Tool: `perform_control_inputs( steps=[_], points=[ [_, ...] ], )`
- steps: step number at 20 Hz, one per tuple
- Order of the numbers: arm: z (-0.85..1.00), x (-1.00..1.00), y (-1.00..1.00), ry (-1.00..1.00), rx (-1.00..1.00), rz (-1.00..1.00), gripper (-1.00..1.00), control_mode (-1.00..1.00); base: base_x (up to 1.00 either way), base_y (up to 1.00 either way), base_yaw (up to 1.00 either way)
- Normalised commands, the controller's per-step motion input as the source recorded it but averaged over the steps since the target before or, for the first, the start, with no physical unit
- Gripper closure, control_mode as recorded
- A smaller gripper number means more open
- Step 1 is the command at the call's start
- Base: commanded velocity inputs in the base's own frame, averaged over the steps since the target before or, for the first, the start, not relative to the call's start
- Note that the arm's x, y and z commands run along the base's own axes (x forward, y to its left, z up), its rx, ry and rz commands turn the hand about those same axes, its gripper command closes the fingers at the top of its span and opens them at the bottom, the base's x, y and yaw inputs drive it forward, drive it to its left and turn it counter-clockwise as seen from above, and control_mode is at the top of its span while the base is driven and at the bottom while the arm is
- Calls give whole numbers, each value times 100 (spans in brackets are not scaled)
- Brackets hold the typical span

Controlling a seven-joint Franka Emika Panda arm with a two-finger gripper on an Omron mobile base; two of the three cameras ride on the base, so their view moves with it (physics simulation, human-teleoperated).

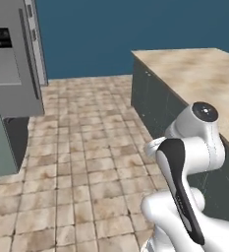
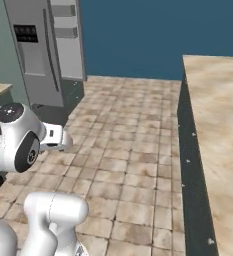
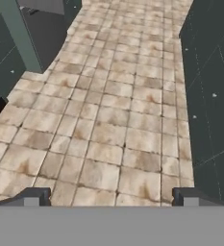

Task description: Open the fridge, grab two sodas, and place both sodas inside the bowl with ice on the dining counter.

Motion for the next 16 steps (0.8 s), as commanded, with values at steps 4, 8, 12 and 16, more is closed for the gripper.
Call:
perform_control_inputs(
  steps=[4, 8, 12, 16],
  points=[
    [0, 0, 0, 0, 0, 0, -100, 100, 100, 12, -1],
    [0, 0, 0, 0, 0, 0, -100, 100, 100, 9, 0],
    [0, 0, 0, 0, 0, 0, -100, 100, 100, 7, 4],
    [0, 0, 0, 0, 0, 0, -100, 100, 100, 6, 11]
  ],
)
